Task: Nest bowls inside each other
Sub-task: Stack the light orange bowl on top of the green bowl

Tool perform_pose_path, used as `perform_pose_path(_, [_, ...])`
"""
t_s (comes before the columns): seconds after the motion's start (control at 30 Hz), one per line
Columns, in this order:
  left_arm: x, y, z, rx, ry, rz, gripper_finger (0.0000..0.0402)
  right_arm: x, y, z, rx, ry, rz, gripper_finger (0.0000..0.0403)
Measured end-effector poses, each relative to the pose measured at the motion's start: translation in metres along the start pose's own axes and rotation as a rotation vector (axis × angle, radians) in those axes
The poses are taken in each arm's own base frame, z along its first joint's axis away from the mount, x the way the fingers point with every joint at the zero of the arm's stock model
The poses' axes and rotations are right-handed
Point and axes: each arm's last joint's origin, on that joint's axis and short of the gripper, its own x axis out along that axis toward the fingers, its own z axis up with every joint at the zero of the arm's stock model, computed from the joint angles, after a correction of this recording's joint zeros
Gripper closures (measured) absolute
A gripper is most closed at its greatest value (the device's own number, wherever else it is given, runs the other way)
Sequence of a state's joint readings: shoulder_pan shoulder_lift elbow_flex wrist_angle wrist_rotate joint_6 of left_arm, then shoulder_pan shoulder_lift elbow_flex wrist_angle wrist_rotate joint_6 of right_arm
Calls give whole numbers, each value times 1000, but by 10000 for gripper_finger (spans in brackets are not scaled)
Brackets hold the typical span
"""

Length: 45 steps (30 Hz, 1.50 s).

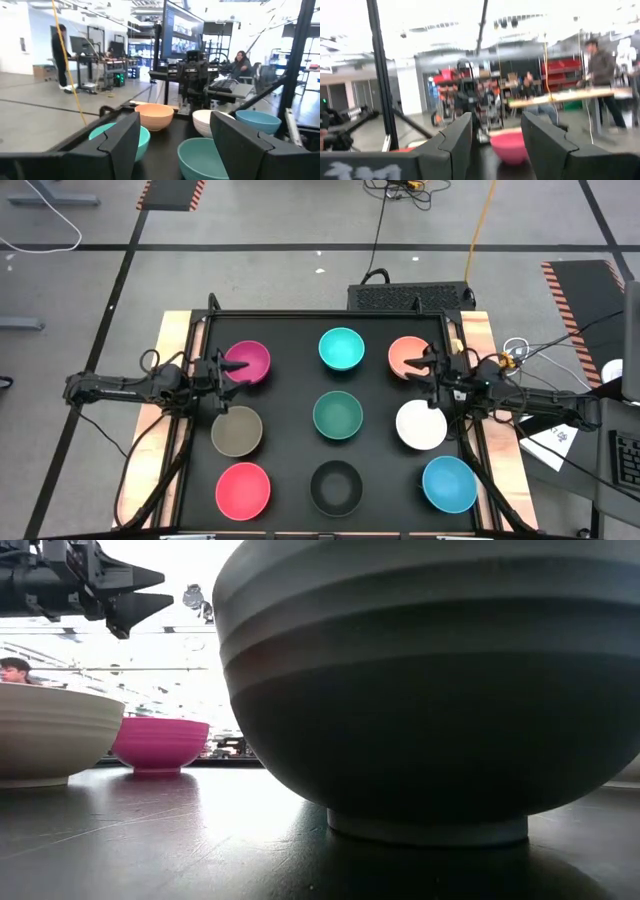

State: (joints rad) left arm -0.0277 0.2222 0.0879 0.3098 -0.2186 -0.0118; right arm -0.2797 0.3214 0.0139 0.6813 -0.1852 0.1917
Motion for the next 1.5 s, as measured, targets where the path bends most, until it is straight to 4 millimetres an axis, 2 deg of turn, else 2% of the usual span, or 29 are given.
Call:
perform_pose_path(0.17, [0,0,-1,89,7,10,158,0,1,4,-36,-38,7,241])
perform_pose_path(0.33, [0,0,-1,107,12,1,158,0,0,2,-116,-26,2,241])
perform_pose_path(0.63, [-2,-6,14,243,-168,-175,158,0,0,0,-133,-7,-1,241])
perform_pose_path(0.8, [-2,-6,18,241,-212,-180,158,0,0,1,-188,-9,-1,241])
perform_pose_path(1.13, [-3,-6,20,301,-234,-180,158,0,0,0,-172,-3,-2,241])
perform_pose_path(1.5, [-3,-6,21,271,-248,-181,158,1,0,0,-108,-4,-1,241])
